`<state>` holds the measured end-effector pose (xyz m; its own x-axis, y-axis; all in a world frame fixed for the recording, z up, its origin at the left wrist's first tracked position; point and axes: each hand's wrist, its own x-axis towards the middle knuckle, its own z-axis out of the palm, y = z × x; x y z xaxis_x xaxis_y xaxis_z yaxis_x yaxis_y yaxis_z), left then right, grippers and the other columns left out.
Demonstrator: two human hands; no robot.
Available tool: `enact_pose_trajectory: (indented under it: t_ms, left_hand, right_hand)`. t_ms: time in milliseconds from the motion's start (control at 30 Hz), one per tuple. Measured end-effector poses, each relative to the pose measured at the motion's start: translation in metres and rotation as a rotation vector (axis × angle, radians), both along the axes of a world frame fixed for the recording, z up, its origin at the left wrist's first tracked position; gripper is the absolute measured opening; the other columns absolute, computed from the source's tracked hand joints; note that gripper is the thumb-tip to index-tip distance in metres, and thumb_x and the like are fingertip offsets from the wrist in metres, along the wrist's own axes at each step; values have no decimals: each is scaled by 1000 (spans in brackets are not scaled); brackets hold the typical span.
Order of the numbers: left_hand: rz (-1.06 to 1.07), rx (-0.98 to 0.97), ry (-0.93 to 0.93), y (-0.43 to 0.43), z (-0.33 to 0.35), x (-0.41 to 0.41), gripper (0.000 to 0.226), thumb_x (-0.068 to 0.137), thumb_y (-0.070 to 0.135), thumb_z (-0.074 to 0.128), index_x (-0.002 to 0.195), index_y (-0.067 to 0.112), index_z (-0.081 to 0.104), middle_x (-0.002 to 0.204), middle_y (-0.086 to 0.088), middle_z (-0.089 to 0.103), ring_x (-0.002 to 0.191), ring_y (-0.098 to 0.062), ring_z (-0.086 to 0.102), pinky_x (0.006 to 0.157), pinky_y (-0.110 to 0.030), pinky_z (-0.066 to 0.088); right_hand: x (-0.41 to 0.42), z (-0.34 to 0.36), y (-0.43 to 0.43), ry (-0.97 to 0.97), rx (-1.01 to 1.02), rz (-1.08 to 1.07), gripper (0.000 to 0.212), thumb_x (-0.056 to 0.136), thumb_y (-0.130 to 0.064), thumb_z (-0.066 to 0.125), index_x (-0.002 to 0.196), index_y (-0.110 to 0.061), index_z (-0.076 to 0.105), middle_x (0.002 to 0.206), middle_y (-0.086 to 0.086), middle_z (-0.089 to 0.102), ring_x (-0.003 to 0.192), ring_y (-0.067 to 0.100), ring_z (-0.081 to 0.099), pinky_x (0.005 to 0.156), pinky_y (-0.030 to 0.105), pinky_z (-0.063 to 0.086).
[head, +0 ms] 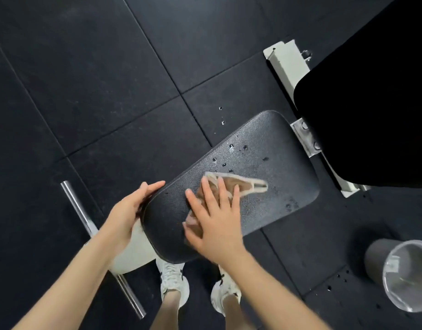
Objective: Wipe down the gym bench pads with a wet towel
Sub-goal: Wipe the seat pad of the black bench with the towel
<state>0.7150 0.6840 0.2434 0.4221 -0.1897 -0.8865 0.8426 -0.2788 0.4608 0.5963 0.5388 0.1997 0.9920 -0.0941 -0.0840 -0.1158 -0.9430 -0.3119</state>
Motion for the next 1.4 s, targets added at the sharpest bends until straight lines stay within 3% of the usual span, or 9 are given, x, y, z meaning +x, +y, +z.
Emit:
enact_pose_trajectory:
  t_ms: [67,233,400,567,800,933,1067,1233,1400]
  left_hand:
    - [-13,1,15,2,-5,2,40,99,39,31,116,23,63,113,9,67,82,5,66,62,-12,47]
    - [64,-29,13,-4,-11,-1,43,99,40,31,115,21,65,112,4,69,99,-6,64,75,-21,46]
    - [164,-120,65,-4,-17,-1,53,99,44,24,121,14,61,117,-4,68,106,-14,63,82,-27,45]
    - [130,-133,67,-1,-22,0,55,98,48,23,121,15,61,117,-3,68,109,-16,62,85,-29,45]
    - [162,-187,79,3,-26,-2,61,97,54,21,122,14,60,116,-3,68,107,-16,64,83,-28,46]
    - [220,-282,132,14,-26,5,64,95,58,18,133,17,49,129,0,60,116,-17,58,93,-36,44]
    - [207,-316,162,18,-26,7,69,93,61,12,138,18,42,135,0,55,122,-17,53,104,-39,37]
    - [83,-253,102,15,-26,-3,67,95,58,11,129,18,52,123,4,64,108,-7,62,93,-29,44]
    - [58,-337,165,27,-30,-3,70,94,62,10,134,21,50,127,-1,62,116,-14,59,100,-32,41]
  right_hand:
    - [18,-10,-60,8,-100,2,72,75,-51,50,141,-26,37,152,11,34,140,36,26,103,69,24]
    - [76,-18,-110,134,-132,-608,76,84,-62,30,145,-16,37,158,14,17,143,42,12,108,70,10]
    - [43,-7,3,130,-78,-359,69,88,-57,37,145,-19,34,157,14,19,144,43,11,111,67,7]
    - [59,-10,-64,69,-148,-81,70,83,-65,42,144,-30,37,155,11,27,143,39,19,108,69,14]
    - [81,-10,-35,143,-97,-433,78,86,-63,32,150,-20,25,159,13,14,144,42,7,110,68,6]
    - [54,3,44,144,-28,-215,74,87,-58,37,149,-20,23,158,13,18,144,43,9,111,67,6]
    - [45,1,-14,84,-103,142,71,87,-61,36,147,-26,23,155,10,28,143,36,23,107,66,21]
    - [79,-8,-1,160,-87,-527,79,85,-60,32,146,-10,33,157,16,20,143,42,14,111,67,8]
    - [27,5,99,136,-10,-270,72,86,-51,41,144,-9,36,156,17,23,143,43,15,110,66,13]
